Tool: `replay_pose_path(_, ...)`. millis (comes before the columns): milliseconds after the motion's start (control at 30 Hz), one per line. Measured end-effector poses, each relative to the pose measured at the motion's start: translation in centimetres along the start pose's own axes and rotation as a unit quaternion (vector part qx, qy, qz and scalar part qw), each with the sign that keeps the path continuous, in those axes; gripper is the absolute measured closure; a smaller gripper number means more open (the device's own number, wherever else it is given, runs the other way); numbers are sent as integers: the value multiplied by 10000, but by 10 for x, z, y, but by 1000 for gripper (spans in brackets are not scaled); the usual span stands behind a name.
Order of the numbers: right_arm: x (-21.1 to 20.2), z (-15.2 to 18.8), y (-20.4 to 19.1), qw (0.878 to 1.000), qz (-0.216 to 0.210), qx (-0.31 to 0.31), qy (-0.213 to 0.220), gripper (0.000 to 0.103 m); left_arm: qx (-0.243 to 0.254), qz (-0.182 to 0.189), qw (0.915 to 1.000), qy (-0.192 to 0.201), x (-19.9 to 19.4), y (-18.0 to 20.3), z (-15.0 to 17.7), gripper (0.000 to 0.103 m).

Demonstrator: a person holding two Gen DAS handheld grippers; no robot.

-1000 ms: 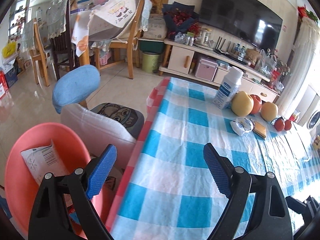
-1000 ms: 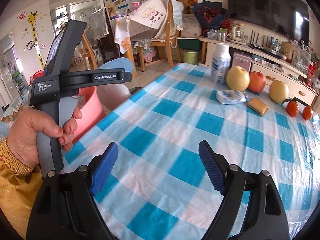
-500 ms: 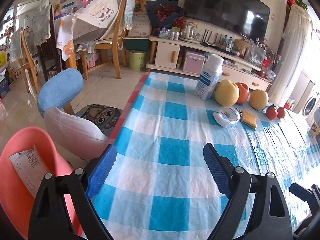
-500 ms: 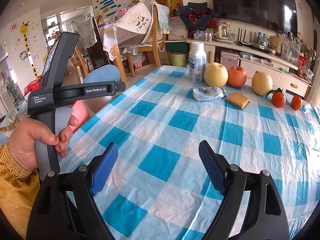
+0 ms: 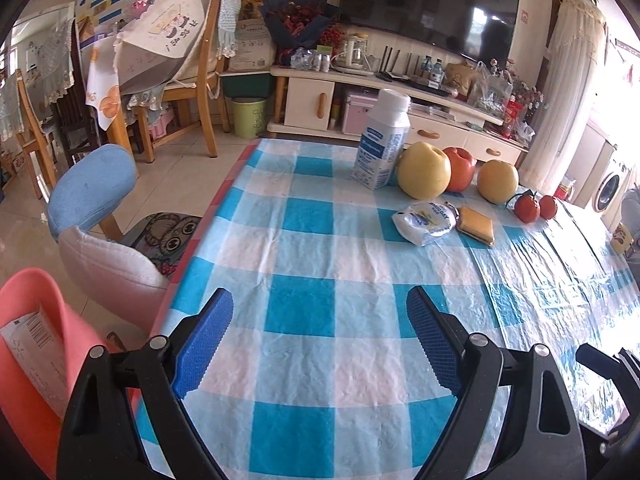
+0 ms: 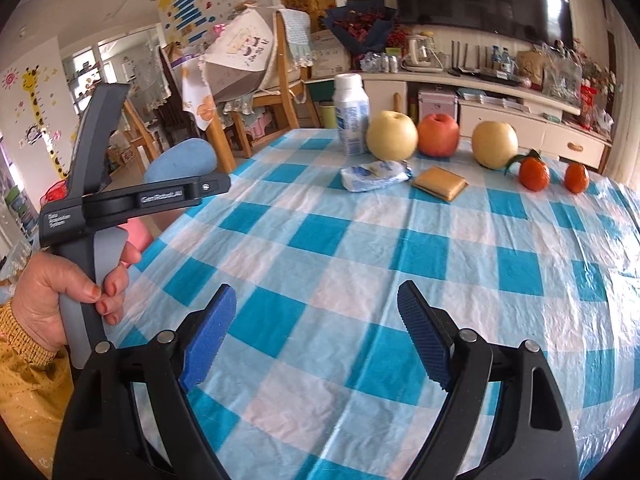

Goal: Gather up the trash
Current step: 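Move both empty tools back over the table toward the yogurt pouch and cake, then grasp the MAGICDAY yogurt pouch with the left tool while the right tool grasps the yellow cake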

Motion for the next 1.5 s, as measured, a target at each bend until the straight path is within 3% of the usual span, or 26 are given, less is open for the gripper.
replay_pose_path(133,1,-2,22,9998,74,188,-9,20,127,205,9997,10,8,20,-4,15)
replay_pose_path(267,5,-7,54,9987,134,485,-31,20,560,419,9975,15,21,51,-8,15)
replay_pose_path(500,25,-22,105,9961,134,874,-70,20,1672,673,9835,172,50,109,-15,15)
replay_pose_path(733,57,-43,143,9945,104,1026,-160,20,2025,820,9758,129,89,129,-30,15)
replay_pose_path(900,82,-65,164,9956,148,899,-202,26,2313,832,9693,24,116,139,-37,15)
replay_pose_path(1167,125,-83,175,9974,38,500,-509,26,2424,1106,9633,-333,142,147,-39,15)
replay_pose_path(1300,137,-92,177,9976,172,100,-666,17,2395,1215,9621,-471,152,151,-40,15)
replay_pose_path(1500,158,-89,175,9945,-21,-285,-1008,12,2483,1393,9560,-705,160,161,-33,15)
Point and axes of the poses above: each gripper's, at about its wrist camera, not at the fingertips, and x roughly the way its jaws point, y to its right, z to its underside, the point moved 10 cm from there along x, roughly the way its jaws point, and after that the axes turned 7 degrees about -z, right-handed, at the moved point
